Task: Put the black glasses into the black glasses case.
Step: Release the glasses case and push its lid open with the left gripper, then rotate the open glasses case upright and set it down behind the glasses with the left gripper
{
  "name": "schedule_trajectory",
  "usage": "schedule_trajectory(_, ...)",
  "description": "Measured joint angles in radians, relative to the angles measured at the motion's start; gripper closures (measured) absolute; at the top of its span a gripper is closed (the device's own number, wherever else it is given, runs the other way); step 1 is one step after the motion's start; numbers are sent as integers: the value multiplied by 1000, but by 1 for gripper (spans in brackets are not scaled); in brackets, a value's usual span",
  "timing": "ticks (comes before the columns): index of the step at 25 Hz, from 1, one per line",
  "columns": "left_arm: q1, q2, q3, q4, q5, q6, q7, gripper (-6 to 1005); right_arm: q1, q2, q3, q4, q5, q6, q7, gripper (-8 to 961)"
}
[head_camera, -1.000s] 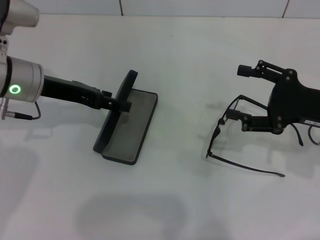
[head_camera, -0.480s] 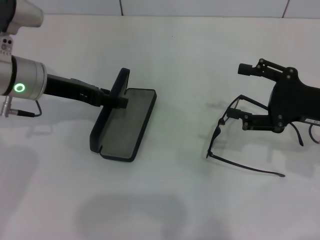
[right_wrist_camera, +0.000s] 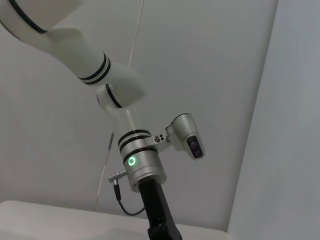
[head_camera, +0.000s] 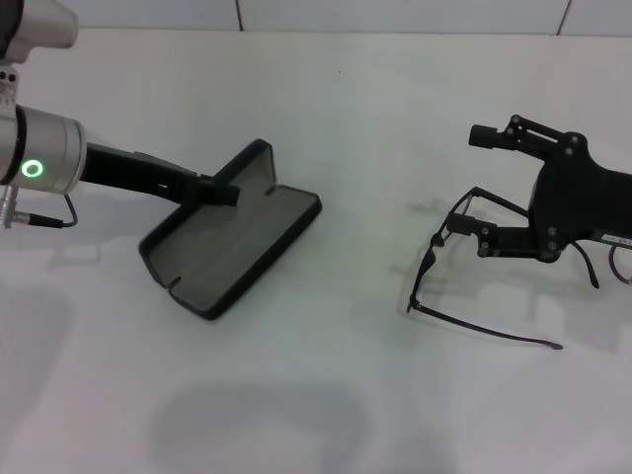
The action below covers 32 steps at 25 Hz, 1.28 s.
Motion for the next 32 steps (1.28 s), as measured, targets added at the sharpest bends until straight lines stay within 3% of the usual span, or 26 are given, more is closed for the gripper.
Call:
schedule_trajectory(3, 0, 3, 0, 0, 0, 4, -11, 489, -5, 2, 0, 0, 0, 0, -11, 91)
schedule_trajectory(9, -3, 4, 1, -1, 10, 12, -7, 726, -10, 3, -2, 0, 0, 0, -14, 91)
schedule_trajectory(14, -23, 6, 2, -2, 13, 6, 11, 794, -14, 1, -5, 1, -2, -7, -14, 92)
schedule_trajectory(19, -75, 14, 2, 1, 5, -13, 110, 792, -17, 2, -6, 1, -67, -39, -28, 92)
schedule_trajectory(23, -147, 8, 2, 23, 5, -106, 300, 791, -15, 6, -6, 1, -151, -81, -51, 92)
schedule_trajectory(29, -251, -3, 2, 193, 68, -282, 558, 789, -16, 27, -8, 6, -226, -93, -62, 93)
schedule_trajectory(32, -272, -5, 1, 260, 82, -317, 654, 787, -26, 35, -8, 12, -230, -90, -63, 93)
